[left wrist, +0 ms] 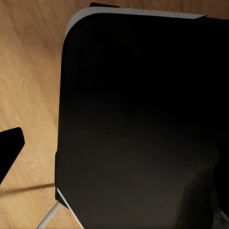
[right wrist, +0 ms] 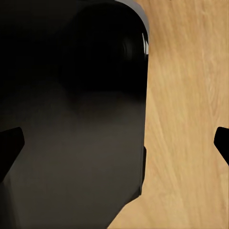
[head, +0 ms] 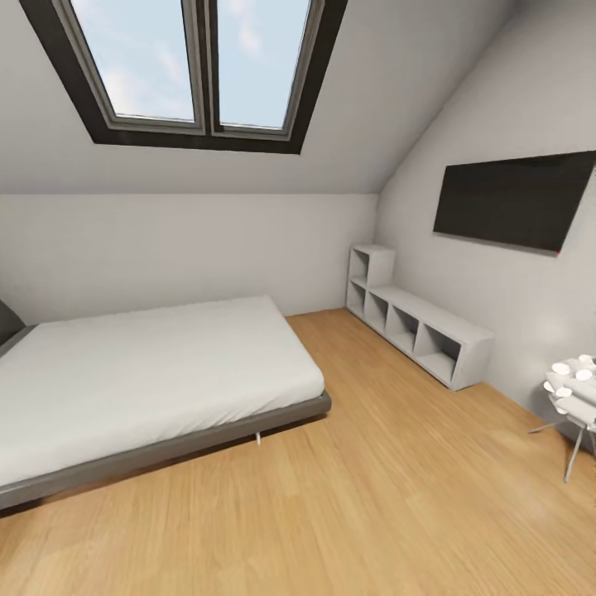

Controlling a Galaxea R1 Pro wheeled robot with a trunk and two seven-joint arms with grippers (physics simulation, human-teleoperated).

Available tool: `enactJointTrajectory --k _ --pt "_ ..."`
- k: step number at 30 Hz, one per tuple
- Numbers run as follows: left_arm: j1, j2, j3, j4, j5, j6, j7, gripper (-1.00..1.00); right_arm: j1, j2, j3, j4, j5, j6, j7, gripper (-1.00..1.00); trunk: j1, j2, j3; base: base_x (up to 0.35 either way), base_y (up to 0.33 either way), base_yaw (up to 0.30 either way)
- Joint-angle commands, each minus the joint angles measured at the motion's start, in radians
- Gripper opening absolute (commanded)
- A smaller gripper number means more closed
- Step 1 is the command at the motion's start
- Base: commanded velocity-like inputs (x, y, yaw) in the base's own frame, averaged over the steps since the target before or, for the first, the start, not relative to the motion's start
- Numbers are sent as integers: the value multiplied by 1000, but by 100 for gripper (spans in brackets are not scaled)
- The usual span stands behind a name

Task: Attach the digital camera to the camera tripod in the bedroom.

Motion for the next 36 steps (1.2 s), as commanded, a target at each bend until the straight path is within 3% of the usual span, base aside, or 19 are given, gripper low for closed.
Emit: enactJointTrajectory --k 1,19,36 --pt "0 -1 0 -1 9 -2 1 100 0 -1 1 0 2 -3 0 100 0 0 -1 0 0 -4" --pt "0 0 0 -1 7 -3 1 100 0 0 6 0 4 -3 0 100 0 0 -1 -141 17 -1" --pt "0 1 -1 -2 7 -2 -1 100 0 1 6 0 4 -3 -3 100 0 0 -1 -10 2 0"
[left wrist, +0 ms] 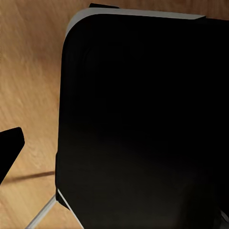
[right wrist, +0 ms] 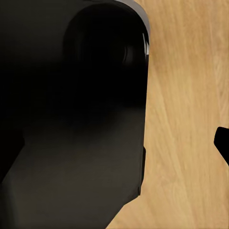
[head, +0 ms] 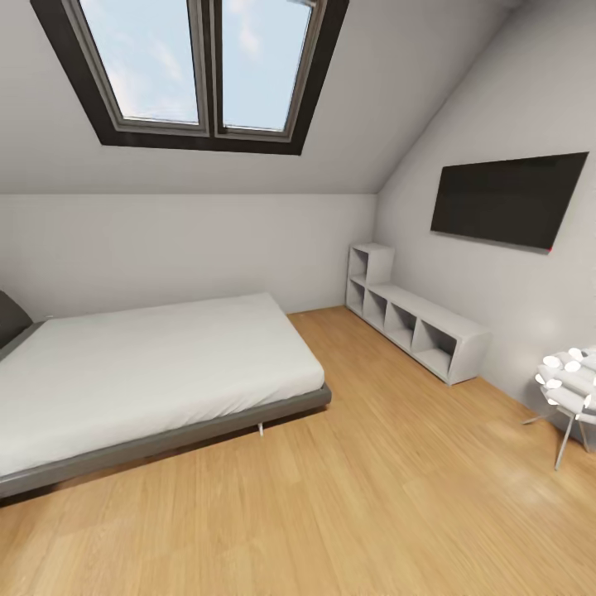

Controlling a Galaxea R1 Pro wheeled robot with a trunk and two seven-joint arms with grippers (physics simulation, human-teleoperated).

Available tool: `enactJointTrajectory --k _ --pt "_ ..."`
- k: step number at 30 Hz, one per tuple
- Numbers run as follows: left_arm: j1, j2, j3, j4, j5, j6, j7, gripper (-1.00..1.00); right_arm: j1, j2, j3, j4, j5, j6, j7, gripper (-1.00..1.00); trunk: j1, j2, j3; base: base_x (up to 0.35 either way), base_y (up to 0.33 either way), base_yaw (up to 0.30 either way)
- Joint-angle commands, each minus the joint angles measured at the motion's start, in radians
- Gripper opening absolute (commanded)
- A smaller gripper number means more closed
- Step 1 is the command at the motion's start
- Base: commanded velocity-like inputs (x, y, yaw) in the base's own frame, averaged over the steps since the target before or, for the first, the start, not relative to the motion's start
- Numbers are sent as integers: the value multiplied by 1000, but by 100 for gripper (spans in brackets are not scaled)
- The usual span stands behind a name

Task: Attach the digital camera to the camera tripod in the bedroom.

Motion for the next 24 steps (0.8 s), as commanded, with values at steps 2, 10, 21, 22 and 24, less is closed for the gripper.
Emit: enactJointTrajectory --k 2,10,21,22,24 --pt "0 0 -1 -2 9 -1 0 100 0 -1 0 0 1 -2 -2 100 0 0 -1 0 0 0" --pt "-2 13 -3 -97 10 26 7 100 -5 -2 3 -43 12 23 -39 100 0 0 -1 0 0 0" --pt "-18 30 -3 -705 9 601 13 100 -33 1 1 -577 65 289 -142 100 0 0 -1 0 0 0" --pt "-27 29 -2 -758 9 652 13 100 -48 1 1 -616 64 326 -144 100 0 0 -1 0 0 0" --pt "-95 20 -2 -946 10 839 12 100 -148 3 -4 -725 57 464 -148 100 0 0 -1 0 0 0"
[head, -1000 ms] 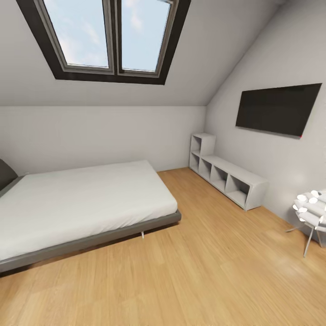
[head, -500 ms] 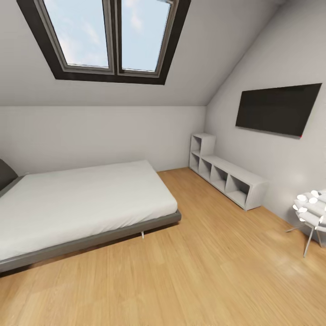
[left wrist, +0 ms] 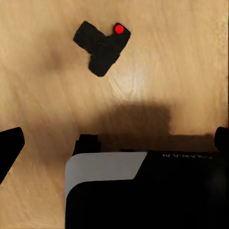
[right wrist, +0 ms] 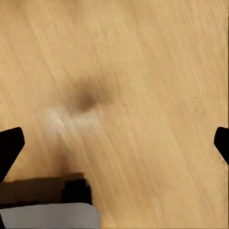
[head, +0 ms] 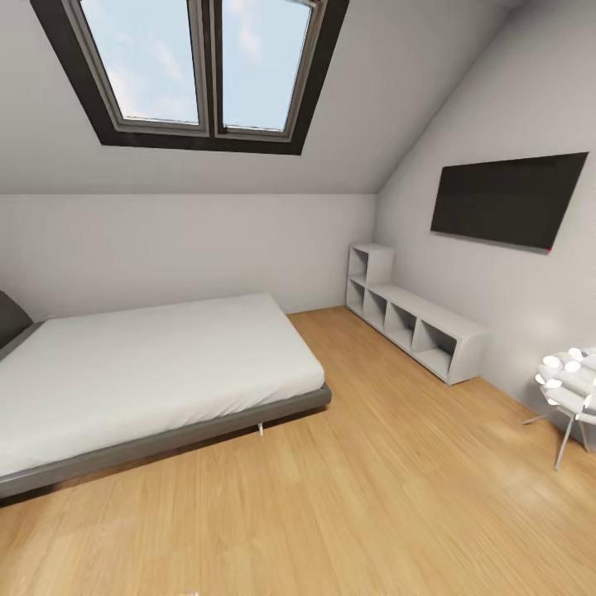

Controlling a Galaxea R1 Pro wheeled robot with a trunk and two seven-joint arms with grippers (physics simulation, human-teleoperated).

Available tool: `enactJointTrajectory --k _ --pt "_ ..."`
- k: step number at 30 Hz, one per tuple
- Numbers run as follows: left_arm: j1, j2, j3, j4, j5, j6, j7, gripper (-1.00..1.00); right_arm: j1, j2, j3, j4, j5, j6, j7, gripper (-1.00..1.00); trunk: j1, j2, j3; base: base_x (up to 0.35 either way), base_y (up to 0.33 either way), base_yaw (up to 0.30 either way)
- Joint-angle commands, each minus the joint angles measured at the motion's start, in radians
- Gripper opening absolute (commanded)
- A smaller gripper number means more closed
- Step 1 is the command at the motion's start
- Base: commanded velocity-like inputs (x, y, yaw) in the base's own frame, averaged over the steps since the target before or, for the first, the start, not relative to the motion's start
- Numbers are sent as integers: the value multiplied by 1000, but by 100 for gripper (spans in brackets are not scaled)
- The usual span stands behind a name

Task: Attach the digital camera to the camera tripod in the bedroom.

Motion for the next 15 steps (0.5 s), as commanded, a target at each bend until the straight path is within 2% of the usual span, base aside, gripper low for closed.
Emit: enactJointTrajectory --k 1,5,9,10,11,12,15 --pt "-47 -4 0 -61 7 48 2 100 -69 2 -2 -21 4 37 -1 100 0 -1 -1 0 0 0" --pt "-151 -17 0 -144 9 157 1 100 -205 8 -10 -34 -17 99 -2 100 0 -1 -1 0 0 0" --pt "-249 -27 0 -144 10 191 2 100 -314 12 -18 -5 -49 123 -5 100 0 -1 -1 0 0 0" --pt "-285 -32 0 -124 10 183 2 100 -349 14 -21 2 -72 129 -6 100 0 -1 -1 0 0 0" --pt "-299 -36 0 -114 10 171 3 100 -361 15 -22 2 -84 131 -7 100 0 -1 -1 0 0 0" --pt "-326 -53 0 -96 8 112 4 100 -385 19 -23 -8 -117 135 -10 100 0 -1 -1 0 0 0" --pt "-342 -80 -5 -84 2 29 2 100 -400 23 -22 -24 -140 137 -10 100 0 -1 -1 0 0 0"
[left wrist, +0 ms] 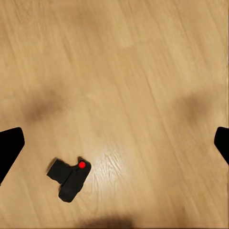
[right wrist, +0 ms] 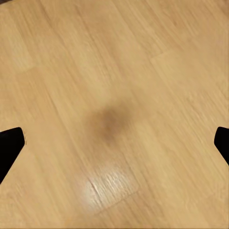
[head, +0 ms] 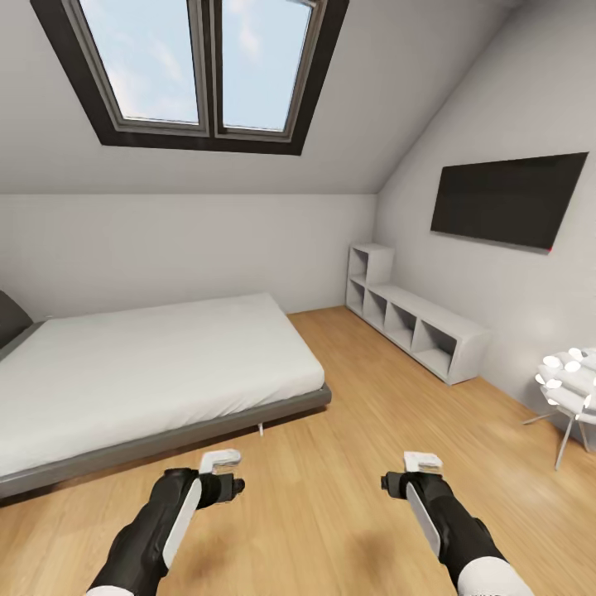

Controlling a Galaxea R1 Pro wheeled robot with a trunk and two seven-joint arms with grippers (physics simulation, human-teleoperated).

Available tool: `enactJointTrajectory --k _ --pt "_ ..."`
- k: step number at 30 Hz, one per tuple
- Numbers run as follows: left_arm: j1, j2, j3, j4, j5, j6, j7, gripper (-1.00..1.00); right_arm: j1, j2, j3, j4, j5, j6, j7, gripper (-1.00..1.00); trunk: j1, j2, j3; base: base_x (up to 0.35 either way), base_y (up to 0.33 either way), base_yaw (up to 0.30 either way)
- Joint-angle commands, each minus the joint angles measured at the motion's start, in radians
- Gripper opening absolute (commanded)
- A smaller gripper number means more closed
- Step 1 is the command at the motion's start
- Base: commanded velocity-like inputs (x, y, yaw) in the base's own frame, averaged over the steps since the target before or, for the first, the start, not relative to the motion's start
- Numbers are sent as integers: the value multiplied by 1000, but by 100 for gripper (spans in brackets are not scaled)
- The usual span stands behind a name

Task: Attach the digital camera to the camera tripod in the bedroom.

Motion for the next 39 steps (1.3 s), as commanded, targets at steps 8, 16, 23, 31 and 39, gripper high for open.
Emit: enactJointTrajectory --k 8,16,23,31,39 --pt "-11 -46 -14 -50 0 -56 4 100 -11 2 4 -30 -27 6 3 100 0 -1 -1 0 0 0" --pt "-12 -68 -22 -64 -2 -59 32 100 -11 1 6 -37 -26 6 4 100 0 -1 -1 0 0 0" --pt "-12 -71 -23 -67 2 -59 76 100 -11 1 8 -74 -30 17 5 100 19 -36 -17 0 0 0" --pt "-12 -69 -23 -69 6 -59 88 100 -11 1 5 -150 -34 57 5 100 50 -92 -42 0 0 0" --pt "-12 -67 -22 -70 7 -59 90 100 -10 0 5 -163 -33 74 5 100 80 -148 -67 0 0 0"
